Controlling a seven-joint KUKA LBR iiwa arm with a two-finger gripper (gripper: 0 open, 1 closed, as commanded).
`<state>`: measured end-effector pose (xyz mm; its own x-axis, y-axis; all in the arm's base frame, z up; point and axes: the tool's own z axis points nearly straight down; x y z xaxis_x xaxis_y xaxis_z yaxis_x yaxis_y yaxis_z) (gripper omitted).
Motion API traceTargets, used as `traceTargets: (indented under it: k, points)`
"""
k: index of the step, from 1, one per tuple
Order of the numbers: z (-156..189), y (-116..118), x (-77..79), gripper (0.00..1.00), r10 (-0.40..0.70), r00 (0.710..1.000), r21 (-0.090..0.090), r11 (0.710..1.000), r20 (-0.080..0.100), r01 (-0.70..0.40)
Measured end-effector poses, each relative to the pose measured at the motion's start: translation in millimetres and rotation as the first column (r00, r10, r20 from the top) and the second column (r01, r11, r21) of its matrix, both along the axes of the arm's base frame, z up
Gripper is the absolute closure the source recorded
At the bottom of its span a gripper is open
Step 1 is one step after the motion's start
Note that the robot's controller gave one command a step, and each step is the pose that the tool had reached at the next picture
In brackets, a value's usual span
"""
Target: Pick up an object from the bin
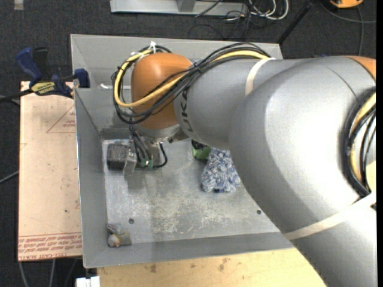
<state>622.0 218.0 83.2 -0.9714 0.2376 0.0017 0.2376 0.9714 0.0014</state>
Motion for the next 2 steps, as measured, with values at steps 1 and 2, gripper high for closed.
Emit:
traceTargets:
  k: [1, 2]
  points:
    - [14, 0, 0.2, 1.00, 0.000, 1.000, 0.000, 1.000, 0.001, 0.000]
    - [24, 0, 1.5, 1.00, -0.001, 1.000, 0.001, 1.000, 0.005, 0.001]
